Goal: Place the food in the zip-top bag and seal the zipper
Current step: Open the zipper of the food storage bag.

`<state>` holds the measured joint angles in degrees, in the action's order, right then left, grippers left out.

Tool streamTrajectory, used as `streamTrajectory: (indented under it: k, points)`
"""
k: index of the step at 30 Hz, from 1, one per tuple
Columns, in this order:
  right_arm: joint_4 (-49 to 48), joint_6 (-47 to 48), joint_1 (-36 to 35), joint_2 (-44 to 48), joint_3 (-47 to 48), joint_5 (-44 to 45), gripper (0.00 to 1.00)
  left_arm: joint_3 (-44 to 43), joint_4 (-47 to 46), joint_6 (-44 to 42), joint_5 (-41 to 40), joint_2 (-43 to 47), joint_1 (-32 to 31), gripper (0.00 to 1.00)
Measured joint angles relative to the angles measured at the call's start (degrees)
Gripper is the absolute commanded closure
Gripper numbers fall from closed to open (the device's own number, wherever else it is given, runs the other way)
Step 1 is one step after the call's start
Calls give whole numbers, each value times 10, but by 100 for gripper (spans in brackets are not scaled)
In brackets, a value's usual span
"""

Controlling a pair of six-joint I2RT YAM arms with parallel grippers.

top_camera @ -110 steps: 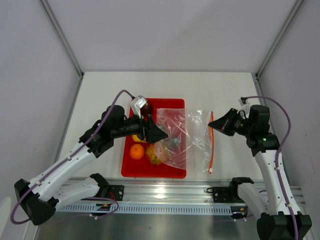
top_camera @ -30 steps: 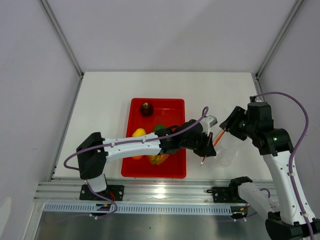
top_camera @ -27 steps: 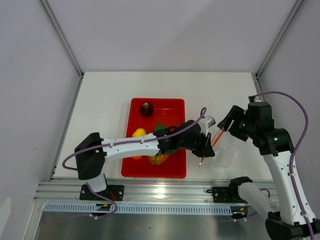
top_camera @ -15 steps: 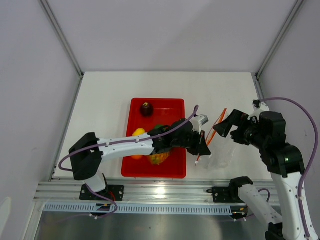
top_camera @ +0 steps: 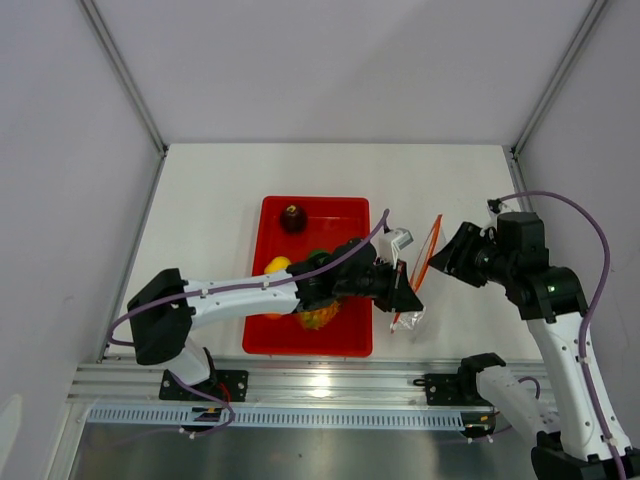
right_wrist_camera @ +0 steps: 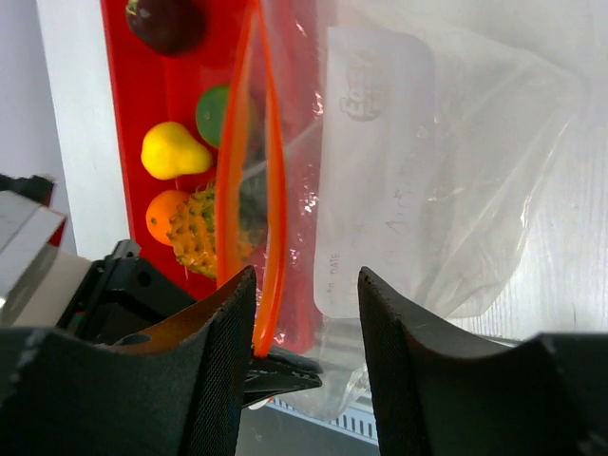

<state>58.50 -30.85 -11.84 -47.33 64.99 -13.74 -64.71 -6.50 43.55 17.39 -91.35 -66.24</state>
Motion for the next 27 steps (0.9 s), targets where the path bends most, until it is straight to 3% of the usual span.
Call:
streamTrajectory:
  k: [10, 17, 19, 20, 21, 22, 23, 27]
  points:
    - [-28, -9, -1, 9, -20, 3, 52, 3, -17, 8, 16, 0, 0, 99]
    - [-63, -19, -3, -15, -51, 3, 62, 3, -20, 10, 24, 0, 0, 99]
    - [-72, -21, -5, -20, -54, -3, 72, 3, -19, 10, 24, 0, 0, 99]
    - [-78, -21, -6, -22, -55, -5, 89, 3, -19, 10, 24, 0, 0, 99]
    - [-85, -19, -9, -25, -57, -7, 100, 3, -19, 10, 24, 0, 0, 99]
    - [-90, -20, -12, -28, -58, -10, 100, 3, -19, 9, 24, 0, 0, 97]
    - [-94, -23, -15, -32, -59, -11, 100, 3, -19, 9, 24, 0, 0, 81]
    - [-92, -19, -30, -38, -59, -1, 100, 6, -16, 0, 17, 2, 0, 54]
